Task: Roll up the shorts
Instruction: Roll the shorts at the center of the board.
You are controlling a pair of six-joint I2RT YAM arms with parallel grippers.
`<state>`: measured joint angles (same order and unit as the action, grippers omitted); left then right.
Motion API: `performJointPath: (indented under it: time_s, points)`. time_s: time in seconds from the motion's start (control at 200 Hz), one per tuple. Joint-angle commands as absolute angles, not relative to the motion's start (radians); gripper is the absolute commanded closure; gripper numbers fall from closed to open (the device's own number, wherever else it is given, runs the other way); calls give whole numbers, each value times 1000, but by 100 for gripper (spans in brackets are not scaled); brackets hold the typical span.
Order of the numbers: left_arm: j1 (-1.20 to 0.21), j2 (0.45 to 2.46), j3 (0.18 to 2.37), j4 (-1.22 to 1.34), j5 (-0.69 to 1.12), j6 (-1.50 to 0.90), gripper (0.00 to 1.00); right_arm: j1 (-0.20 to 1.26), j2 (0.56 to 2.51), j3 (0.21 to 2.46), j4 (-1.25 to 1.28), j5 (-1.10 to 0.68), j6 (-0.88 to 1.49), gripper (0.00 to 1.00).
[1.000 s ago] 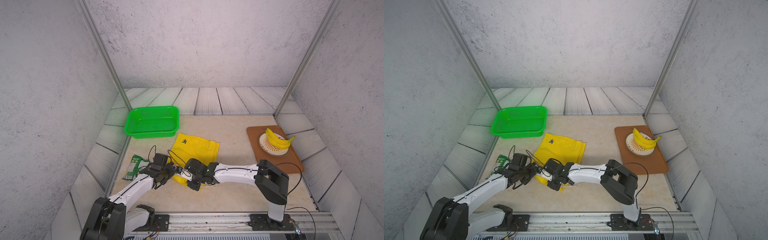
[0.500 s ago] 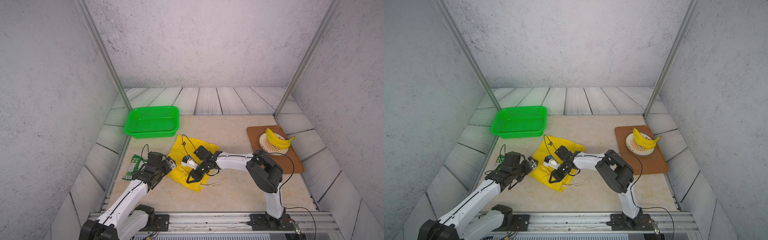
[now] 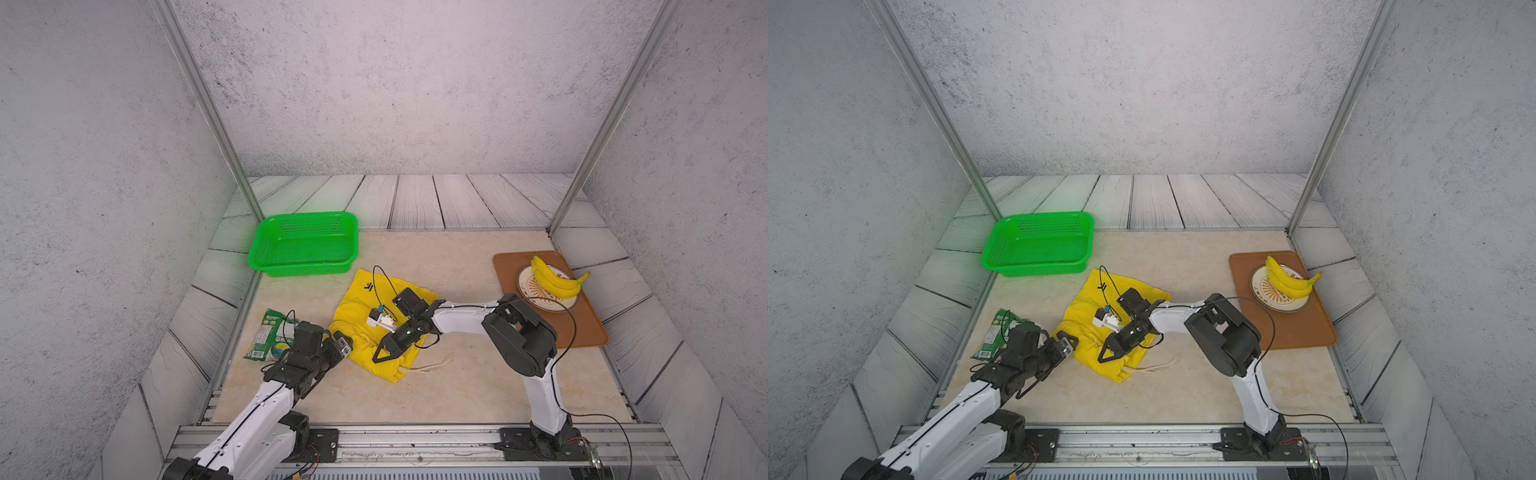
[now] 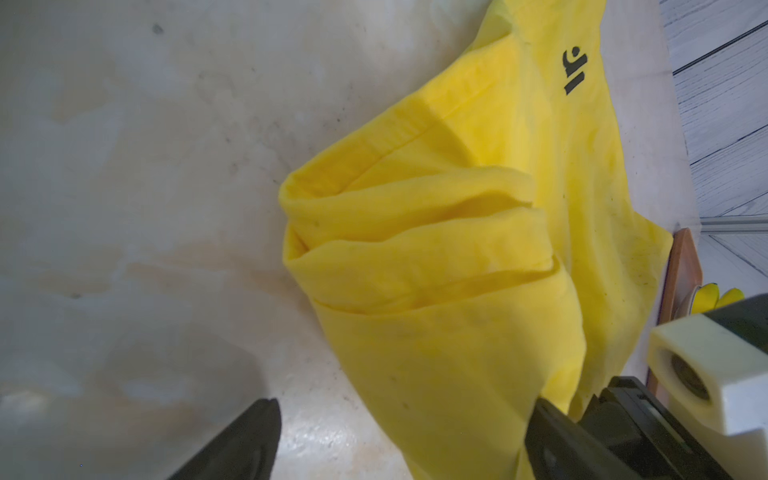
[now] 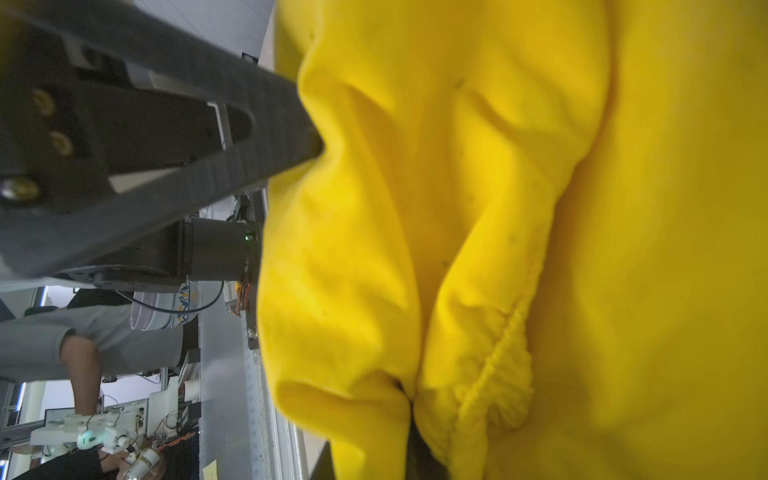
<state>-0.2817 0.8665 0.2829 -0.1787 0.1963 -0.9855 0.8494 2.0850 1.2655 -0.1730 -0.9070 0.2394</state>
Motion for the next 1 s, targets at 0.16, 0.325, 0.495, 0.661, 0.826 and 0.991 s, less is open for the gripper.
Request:
performJointPath:
  time_s: [0.16, 0.325, 0.495, 0.661, 0.826, 0.991]
  points:
    - [-276, 1092, 294, -18, 137, -1006, 14, 840, 2140, 1237, -247, -815, 242, 94]
    - [-274, 1255, 355, 4, 149, -982, 62, 834, 2128, 1227, -272, -792, 222, 80]
    - [-272, 1312, 397, 3, 189, -959, 100, 833, 2006, 1168, -326, -664, 196, 59]
    - [-273, 1272, 417, -58, 211, -949, 100, 856, 1802, 1133, -448, -345, 186, 52]
    - [-272, 1247, 433, -105, 236, -957, 100, 1014, 1660, 1152, -544, 40, 135, 44]
    - [-273, 1252, 444, -108, 259, -975, 100, 1183, 1699, 1216, -536, 301, 94, 36]
